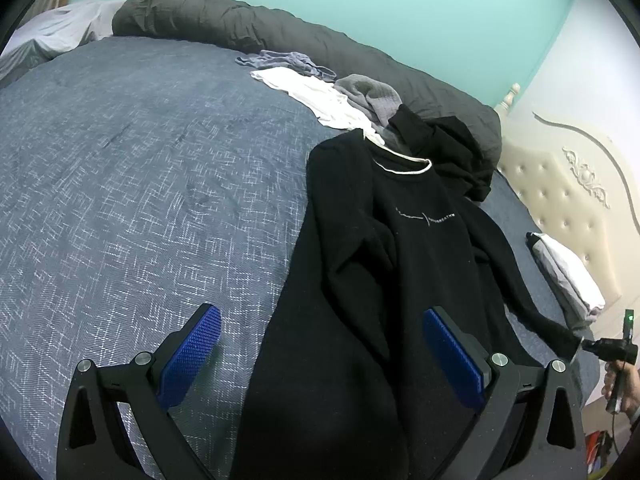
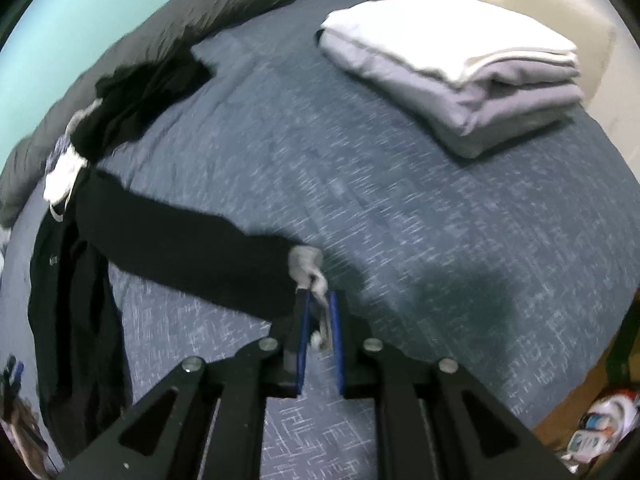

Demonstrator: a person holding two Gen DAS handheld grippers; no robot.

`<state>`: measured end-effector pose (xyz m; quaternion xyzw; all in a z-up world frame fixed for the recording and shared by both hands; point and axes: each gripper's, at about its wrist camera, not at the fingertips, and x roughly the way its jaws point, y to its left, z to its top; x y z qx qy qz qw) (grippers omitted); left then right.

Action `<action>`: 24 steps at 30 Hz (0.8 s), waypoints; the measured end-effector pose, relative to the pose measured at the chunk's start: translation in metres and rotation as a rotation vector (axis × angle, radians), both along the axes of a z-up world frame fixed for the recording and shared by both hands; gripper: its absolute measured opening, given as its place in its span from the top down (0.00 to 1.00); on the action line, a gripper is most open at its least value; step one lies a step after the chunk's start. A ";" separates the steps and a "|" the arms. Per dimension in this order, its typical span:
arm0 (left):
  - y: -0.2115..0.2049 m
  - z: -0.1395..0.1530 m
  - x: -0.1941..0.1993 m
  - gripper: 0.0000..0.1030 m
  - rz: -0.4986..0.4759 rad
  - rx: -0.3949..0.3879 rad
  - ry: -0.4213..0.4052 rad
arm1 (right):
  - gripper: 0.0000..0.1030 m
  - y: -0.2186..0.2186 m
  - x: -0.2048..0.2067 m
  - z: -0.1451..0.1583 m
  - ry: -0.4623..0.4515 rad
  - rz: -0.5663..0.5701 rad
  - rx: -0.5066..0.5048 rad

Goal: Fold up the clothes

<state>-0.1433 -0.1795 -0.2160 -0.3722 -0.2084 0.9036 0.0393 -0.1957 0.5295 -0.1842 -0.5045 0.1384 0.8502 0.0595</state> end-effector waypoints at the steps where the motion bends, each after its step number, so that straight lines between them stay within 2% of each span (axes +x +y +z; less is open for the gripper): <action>1: 0.000 0.000 0.000 0.00 0.001 0.000 0.001 | 0.72 0.005 -0.002 0.000 0.016 -0.016 -0.014; 2: 0.000 0.000 0.000 0.00 0.002 0.000 0.001 | 0.65 0.008 -0.002 0.002 0.032 -0.027 -0.032; 4: 0.000 0.001 0.000 0.00 0.005 0.000 0.002 | 0.57 0.013 -0.003 0.005 0.058 -0.042 -0.064; 8: -0.001 0.000 0.000 0.00 0.009 0.001 -0.001 | 0.57 0.006 -0.007 0.005 0.059 -0.035 -0.067; 15: 0.001 0.007 0.000 0.00 -0.006 -0.036 0.007 | 0.56 -0.040 -0.019 0.006 0.073 0.039 -0.093; 24: 0.013 0.015 0.005 0.00 -0.043 -0.095 -0.016 | 0.56 -0.133 -0.028 0.018 0.109 0.228 -0.213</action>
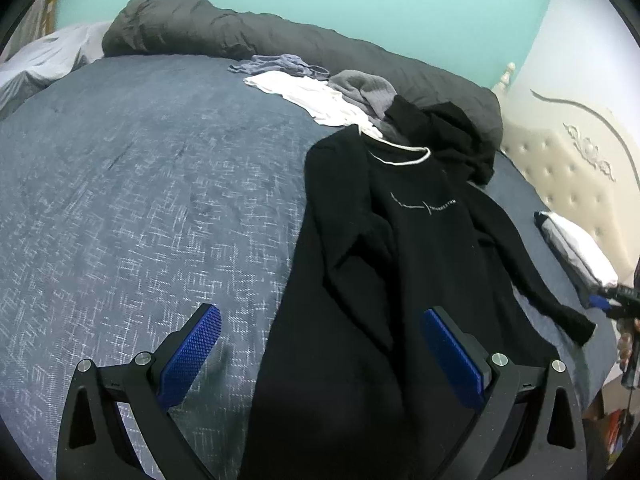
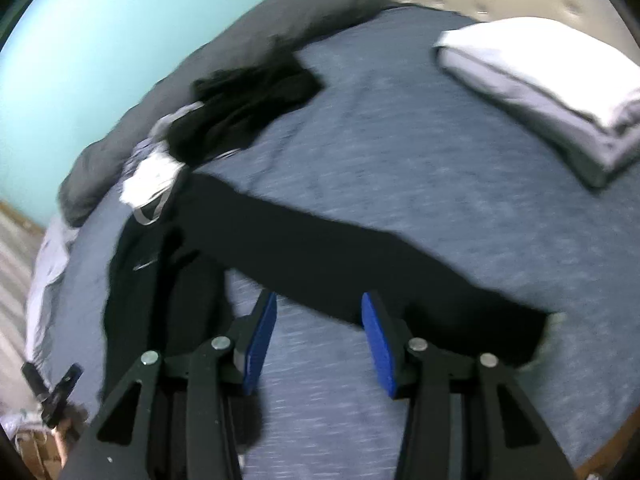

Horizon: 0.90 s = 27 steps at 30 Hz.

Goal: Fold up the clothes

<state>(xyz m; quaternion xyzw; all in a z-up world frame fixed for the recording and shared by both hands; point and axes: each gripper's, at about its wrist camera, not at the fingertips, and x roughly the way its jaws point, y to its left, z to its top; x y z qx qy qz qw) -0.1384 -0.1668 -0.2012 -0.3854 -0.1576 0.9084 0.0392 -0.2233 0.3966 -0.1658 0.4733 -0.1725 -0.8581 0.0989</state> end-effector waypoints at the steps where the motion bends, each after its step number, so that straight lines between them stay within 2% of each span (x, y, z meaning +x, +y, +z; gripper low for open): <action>1: 0.001 0.002 0.000 0.00 -0.014 0.003 -0.003 | 0.56 -0.012 0.002 0.002 0.006 0.028 -0.011; 8: 0.001 0.019 0.021 0.00 -0.087 -0.043 -0.061 | 0.54 -0.062 0.025 0.020 0.060 0.167 -0.073; 12: -0.017 0.030 0.039 0.00 -0.077 -0.017 -0.091 | 0.52 -0.072 0.039 0.025 0.083 0.199 -0.103; 17: -0.032 0.039 0.059 0.00 -0.066 -0.019 -0.122 | 0.51 -0.072 0.050 0.028 0.086 0.206 -0.130; 21: -0.034 0.030 0.067 0.00 -0.098 0.013 -0.167 | 0.51 -0.066 0.062 0.038 0.104 0.209 -0.144; 27: -0.024 0.001 0.067 0.00 -0.142 0.011 -0.252 | 0.51 -0.061 0.077 0.050 0.129 0.218 -0.134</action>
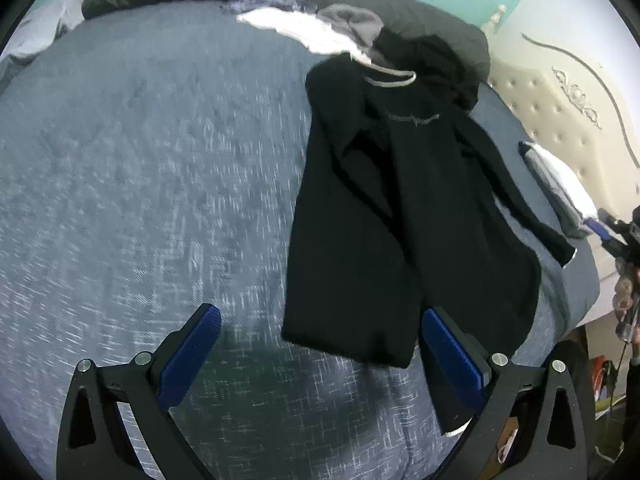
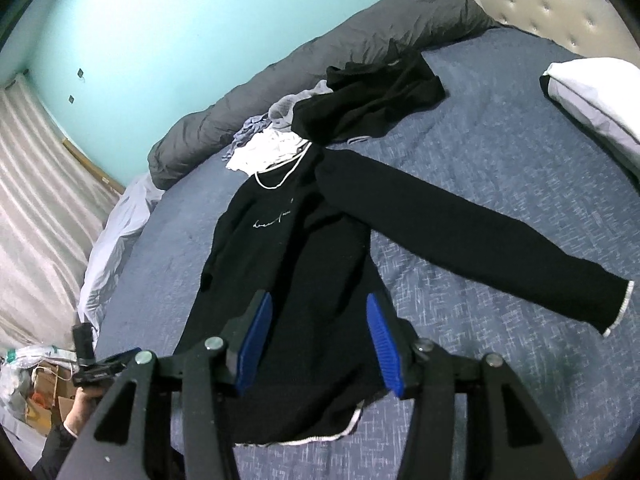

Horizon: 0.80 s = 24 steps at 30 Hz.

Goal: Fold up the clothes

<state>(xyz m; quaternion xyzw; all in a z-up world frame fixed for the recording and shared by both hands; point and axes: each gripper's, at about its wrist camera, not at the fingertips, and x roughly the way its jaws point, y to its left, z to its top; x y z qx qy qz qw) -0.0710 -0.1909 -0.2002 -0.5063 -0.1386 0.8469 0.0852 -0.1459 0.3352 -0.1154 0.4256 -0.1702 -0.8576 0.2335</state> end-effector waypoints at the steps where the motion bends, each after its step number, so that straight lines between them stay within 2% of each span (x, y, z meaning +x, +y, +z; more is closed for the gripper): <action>1: 0.001 -0.005 -0.001 0.00 -0.003 -0.002 -0.007 | 0.51 0.001 0.002 0.001 0.003 -0.001 0.001; 15: 0.014 -0.040 -0.007 0.00 -0.025 -0.012 -0.089 | 0.51 0.006 0.004 -0.009 -0.019 -0.013 0.016; 24: 0.000 -0.030 -0.006 0.00 -0.002 -0.025 -0.065 | 0.50 -0.045 -0.002 -0.023 -0.062 0.104 0.056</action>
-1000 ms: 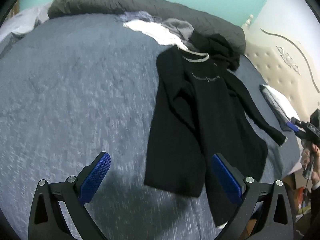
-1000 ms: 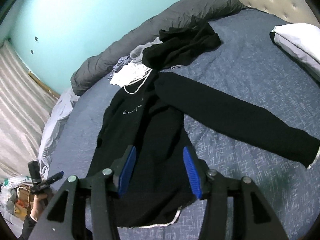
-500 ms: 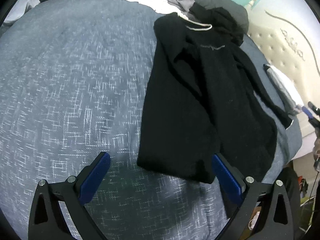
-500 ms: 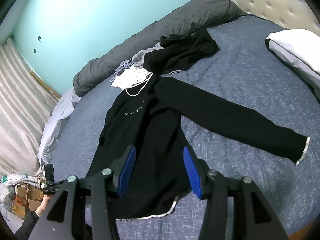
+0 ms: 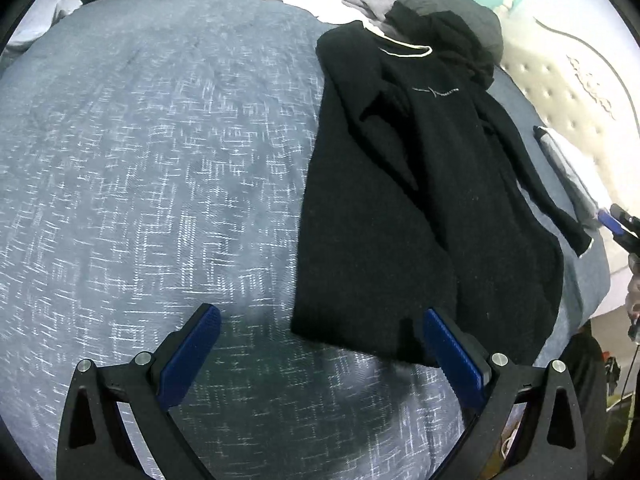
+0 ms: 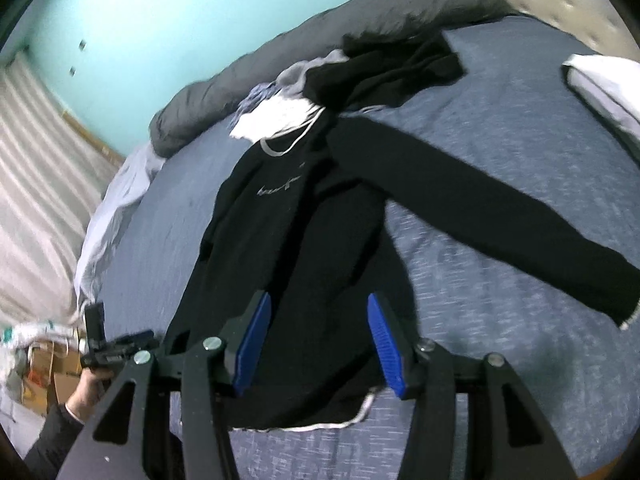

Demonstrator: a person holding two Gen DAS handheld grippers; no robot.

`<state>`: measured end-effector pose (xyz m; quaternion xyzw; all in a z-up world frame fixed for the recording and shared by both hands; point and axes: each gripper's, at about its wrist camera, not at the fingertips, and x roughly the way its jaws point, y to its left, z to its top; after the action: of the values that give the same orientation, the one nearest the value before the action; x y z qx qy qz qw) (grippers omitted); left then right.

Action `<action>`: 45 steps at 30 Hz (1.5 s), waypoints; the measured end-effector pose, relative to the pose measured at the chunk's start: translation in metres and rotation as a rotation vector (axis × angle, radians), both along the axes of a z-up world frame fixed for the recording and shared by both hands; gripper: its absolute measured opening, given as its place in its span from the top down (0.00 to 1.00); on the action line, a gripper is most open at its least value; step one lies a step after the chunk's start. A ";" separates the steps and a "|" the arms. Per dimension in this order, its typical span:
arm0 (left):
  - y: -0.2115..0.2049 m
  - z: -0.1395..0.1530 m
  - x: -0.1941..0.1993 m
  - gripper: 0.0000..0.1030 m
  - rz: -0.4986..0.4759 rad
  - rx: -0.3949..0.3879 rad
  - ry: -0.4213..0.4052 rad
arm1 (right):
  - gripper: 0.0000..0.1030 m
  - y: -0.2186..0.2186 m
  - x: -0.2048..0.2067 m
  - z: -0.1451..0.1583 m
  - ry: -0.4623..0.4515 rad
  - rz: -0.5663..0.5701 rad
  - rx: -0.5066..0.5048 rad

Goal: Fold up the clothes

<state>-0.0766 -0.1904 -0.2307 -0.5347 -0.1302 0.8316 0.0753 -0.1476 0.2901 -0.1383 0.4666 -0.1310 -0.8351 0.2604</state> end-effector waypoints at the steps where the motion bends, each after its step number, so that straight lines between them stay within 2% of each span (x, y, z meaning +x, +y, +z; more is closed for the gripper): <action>1: -0.001 0.000 0.001 0.00 -0.002 -0.003 0.000 | 0.50 -0.005 0.000 -0.001 -0.001 0.010 -0.002; 7: -0.007 -0.005 0.001 0.00 -0.008 0.020 0.009 | 0.49 -0.020 -0.001 -0.011 -0.022 0.026 -0.001; 16: 0.006 -0.021 -0.013 0.00 -0.024 0.026 -0.026 | 0.49 -0.010 -0.004 -0.018 -0.040 -0.018 0.006; 30: 0.020 -0.043 -0.027 0.00 -0.029 -0.015 -0.086 | 0.49 -0.008 -0.007 -0.024 -0.050 -0.021 -0.016; 35: 0.031 -0.047 -0.027 0.00 -0.047 -0.084 -0.101 | 0.49 -0.009 -0.007 -0.023 -0.047 -0.022 -0.025; 41: 0.033 -0.043 -0.030 0.01 -0.053 -0.095 -0.103 | 0.49 -0.007 -0.006 -0.022 -0.046 -0.025 -0.034; 42: 0.034 -0.041 -0.031 0.03 -0.053 -0.099 -0.098 | 0.49 -0.007 -0.006 -0.022 -0.045 -0.024 -0.033; 45: 0.039 -0.033 -0.026 0.30 -0.073 -0.102 -0.060 | 0.49 -0.006 -0.007 -0.023 -0.048 -0.030 -0.035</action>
<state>-0.1028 -0.1516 -0.2634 -0.5667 -0.0703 0.8176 0.0741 -0.1546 0.2844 -0.1610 0.4799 -0.1588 -0.8249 0.2530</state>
